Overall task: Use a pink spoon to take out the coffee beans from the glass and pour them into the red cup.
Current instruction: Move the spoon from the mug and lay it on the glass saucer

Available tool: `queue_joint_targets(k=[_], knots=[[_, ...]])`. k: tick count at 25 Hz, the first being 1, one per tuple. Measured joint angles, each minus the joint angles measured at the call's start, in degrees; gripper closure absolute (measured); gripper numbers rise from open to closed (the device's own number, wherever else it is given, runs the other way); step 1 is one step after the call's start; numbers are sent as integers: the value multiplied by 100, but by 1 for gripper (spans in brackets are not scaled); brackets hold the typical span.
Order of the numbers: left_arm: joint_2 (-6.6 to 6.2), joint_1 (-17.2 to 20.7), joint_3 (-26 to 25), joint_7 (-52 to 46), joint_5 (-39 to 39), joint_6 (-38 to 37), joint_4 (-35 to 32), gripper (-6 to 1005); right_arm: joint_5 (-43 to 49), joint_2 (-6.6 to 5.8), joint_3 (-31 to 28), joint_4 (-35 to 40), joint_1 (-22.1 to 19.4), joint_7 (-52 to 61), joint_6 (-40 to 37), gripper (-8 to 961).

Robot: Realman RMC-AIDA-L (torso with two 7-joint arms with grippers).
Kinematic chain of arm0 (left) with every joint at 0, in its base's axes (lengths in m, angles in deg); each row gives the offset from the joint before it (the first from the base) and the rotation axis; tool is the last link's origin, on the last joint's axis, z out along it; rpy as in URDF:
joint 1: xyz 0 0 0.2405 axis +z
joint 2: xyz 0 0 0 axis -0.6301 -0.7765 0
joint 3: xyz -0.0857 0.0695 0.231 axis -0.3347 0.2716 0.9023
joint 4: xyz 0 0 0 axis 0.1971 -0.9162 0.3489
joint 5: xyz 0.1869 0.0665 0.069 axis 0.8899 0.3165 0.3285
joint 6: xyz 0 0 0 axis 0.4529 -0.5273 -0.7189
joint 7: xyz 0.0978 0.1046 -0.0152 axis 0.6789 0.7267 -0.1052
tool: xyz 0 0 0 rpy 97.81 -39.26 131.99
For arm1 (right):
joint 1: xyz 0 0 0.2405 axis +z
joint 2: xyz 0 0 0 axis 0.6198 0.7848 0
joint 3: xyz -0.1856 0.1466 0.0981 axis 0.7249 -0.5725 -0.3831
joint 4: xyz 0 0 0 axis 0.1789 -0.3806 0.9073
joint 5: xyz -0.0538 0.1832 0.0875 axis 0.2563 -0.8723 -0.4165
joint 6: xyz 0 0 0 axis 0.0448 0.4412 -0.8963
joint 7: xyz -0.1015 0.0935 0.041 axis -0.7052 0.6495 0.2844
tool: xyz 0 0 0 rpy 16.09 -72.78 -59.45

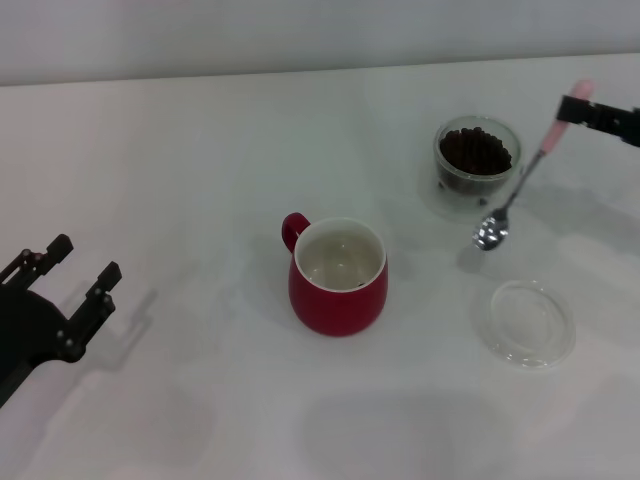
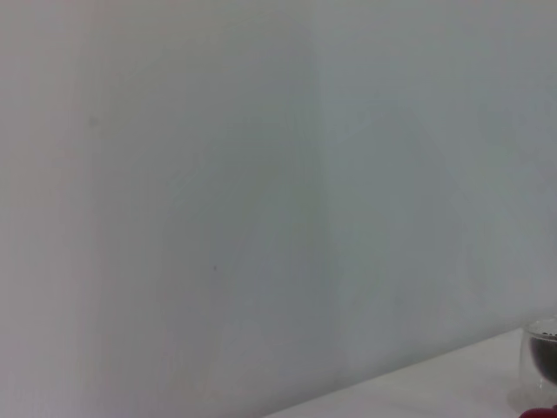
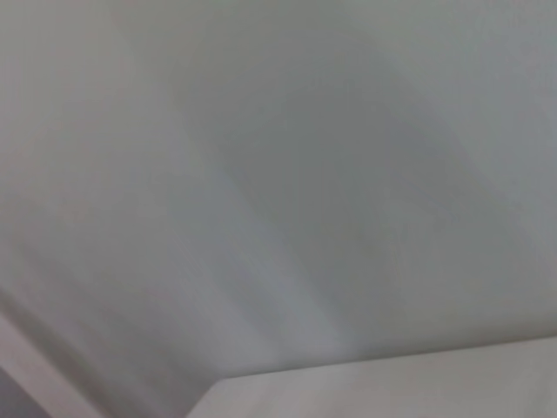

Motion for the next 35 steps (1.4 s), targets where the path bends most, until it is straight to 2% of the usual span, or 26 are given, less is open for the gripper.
queue_joint_targets(k=[3,13,22,25,29,35], knots=[[-2,0,1,0,0,-1,-15,408,3,-33,-23,-115,-108,-127,20,807],[-9,-46,0,0,0,-72,-28,409,164,-25,-29,-284,-358,-239,23,807],[-9,-57,0,0,1,-81,-37,408,178,-223,-168,-836,-413,-592,-152,807],[-8,-45,0,0,1,-82,-37,409,227,-253,-193,-898,-431,-658,-199,808],[-9,-40,1,0,1,-81,-37,409,349,-248,-195,-928,-436,-704,-299,808],[-8,-54,0,0,1,-81,-37,409,529,-172,-194,-969,-438,-743,-401,807]])
